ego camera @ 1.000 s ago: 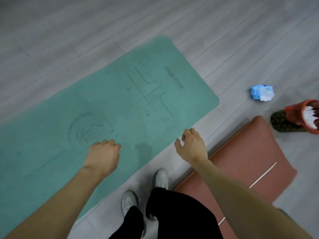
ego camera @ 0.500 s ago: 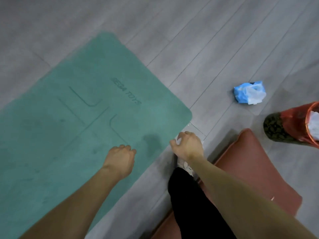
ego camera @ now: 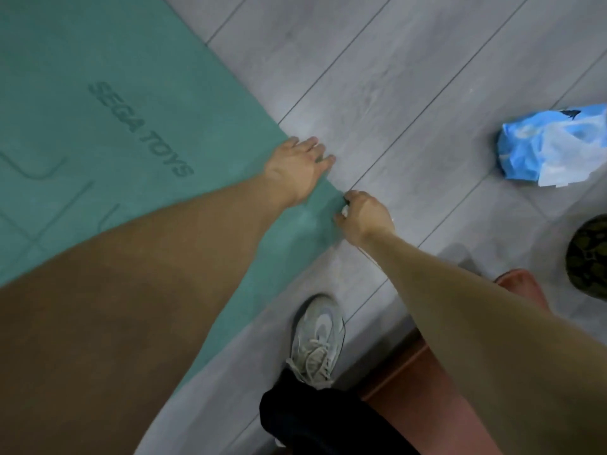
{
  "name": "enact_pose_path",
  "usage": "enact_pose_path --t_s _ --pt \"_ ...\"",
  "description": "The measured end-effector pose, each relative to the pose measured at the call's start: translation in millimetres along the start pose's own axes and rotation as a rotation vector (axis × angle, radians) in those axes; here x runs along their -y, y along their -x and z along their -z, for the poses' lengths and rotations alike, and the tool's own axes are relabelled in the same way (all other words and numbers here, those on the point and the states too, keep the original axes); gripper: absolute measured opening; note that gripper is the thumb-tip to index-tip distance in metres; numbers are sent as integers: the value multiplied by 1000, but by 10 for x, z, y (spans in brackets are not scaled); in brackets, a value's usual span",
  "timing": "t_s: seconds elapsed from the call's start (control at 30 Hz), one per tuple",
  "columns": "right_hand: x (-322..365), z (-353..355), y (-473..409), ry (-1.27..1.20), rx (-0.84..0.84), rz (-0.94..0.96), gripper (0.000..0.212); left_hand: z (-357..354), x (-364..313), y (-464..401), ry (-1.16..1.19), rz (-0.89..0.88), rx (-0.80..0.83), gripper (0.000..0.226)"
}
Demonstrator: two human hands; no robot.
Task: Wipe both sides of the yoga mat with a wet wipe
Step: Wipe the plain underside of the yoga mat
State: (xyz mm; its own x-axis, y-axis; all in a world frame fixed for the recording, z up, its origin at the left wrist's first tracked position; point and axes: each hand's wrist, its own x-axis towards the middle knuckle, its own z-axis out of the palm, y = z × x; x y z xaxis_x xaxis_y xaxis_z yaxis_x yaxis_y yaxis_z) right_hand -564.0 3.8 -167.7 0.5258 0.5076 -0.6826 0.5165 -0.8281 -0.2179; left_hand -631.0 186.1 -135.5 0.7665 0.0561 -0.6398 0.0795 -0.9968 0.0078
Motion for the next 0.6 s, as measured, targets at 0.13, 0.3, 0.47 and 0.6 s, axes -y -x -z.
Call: enact_pose_path --t_s 0.13,0.3,0.47,0.6 --pt "76 32 220 1 -6 114 27 -85 -3 61 -9 9 -32 52" --pt "566 199 1143 22 -39 318 22 15 -98 1149 274 195 -226 43" --pt "1502 96 2283 148 -58 653 30 -52 -25 2806 631 681 -476 46" --pt "2366 -161 3154 206 -24 841 34 -277 164 4130 1202 1052 -415 68"
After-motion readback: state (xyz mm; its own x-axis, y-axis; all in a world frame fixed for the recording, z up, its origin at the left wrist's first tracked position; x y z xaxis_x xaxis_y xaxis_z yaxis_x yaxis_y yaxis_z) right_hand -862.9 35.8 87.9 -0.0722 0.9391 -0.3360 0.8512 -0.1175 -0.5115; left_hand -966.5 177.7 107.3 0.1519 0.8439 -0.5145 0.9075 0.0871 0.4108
